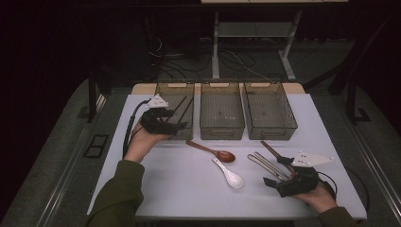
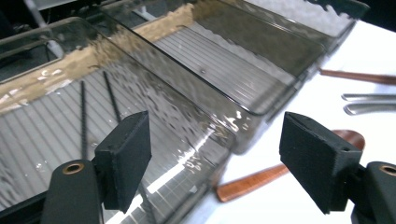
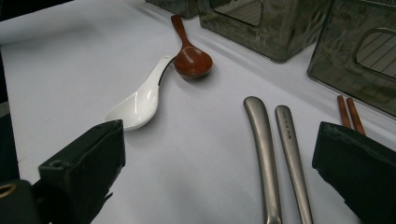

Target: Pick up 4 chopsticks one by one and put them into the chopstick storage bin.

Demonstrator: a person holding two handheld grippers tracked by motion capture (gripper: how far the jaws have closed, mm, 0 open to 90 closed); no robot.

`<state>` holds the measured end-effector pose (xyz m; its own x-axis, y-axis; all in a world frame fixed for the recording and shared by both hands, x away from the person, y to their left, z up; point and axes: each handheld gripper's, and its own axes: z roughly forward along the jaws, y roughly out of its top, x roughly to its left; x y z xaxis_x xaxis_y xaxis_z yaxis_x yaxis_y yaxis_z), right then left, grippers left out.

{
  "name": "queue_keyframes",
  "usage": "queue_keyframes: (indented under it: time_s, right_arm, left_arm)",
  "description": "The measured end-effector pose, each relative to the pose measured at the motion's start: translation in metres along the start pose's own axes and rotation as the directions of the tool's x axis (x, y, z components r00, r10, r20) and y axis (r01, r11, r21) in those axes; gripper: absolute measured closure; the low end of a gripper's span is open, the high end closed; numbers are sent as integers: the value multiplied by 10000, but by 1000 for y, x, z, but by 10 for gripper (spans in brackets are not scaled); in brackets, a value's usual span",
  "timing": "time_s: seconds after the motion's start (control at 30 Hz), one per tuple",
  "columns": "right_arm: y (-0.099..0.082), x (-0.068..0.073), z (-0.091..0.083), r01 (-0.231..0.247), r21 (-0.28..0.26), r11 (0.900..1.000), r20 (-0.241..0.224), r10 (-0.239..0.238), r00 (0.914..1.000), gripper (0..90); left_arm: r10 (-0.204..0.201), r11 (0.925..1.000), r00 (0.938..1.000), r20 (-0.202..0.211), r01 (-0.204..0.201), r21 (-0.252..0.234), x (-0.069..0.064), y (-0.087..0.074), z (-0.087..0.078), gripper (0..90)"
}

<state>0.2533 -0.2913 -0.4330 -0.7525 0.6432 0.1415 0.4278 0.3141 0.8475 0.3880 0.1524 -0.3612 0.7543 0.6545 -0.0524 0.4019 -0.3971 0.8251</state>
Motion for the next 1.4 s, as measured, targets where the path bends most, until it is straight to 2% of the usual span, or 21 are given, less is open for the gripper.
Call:
queue_keyframes:
  time_s: [0.07,0.17,0.4,0.6,0.73,0.87,0.97,1.07,1.2,1.33,1.4]
  right_arm:
    - [0,0,0,-14,-2,10000,1,14,10000,28]
    - [0,-1,0,-9,-36,10000,26,9,10000,28]
    - [0,-1,0,-18,-43,10000,8,18,10000,28]
    - [0,-1,0,-33,-46,10000,14,33,10000,28]
    - [0,-1,-1,-58,-40,10000,-1,58,10000,27]
    - [0,-1,-1,-54,-57,10000,-8,54,10000,28]
    - [0,0,-1,-29,-75,10000,-3,29,10000,28]
    - [0,0,-2,-30,-59,10000,9,30,10000,28]
    - [1,0,-2,-19,-61,10000,11,20,10000,28]
    - [1,0,-3,-34,-25,10000,44,34,10000,28]
    - [2,0,-4,-17,17,10000,83,16,10000,27]
  left_arm:
    - [173,9998,9998,22,-173,39,-5,-4,-1,215]
    - [103,9998,9999,109,-101,-151,-12,-11,-3,185]
    - [297,9988,9993,217,-288,-398,-28,-28,-10,127]
    - [190,9984,9986,498,-163,-532,-43,-46,-13,63]
    - [187,9980,9991,388,-163,-618,-52,-57,-17,1]
    - [358,9967,9984,447,-324,-742,-59,-68,-21,0]
    - [347,9966,9966,752,-289,-774,-63,-76,-24,0]
    - [463,9947,9950,887,-378,-952,-69,-84,-27,0]
    - [664,9949,9936,915,-591,-813,-75,-95,-31,0]
    - [535,9962,9922,1124,-453,-747,-74,-104,-35,0]
    - [476,9967,9928,1103,-399,-707,-73,-106,-34,0]
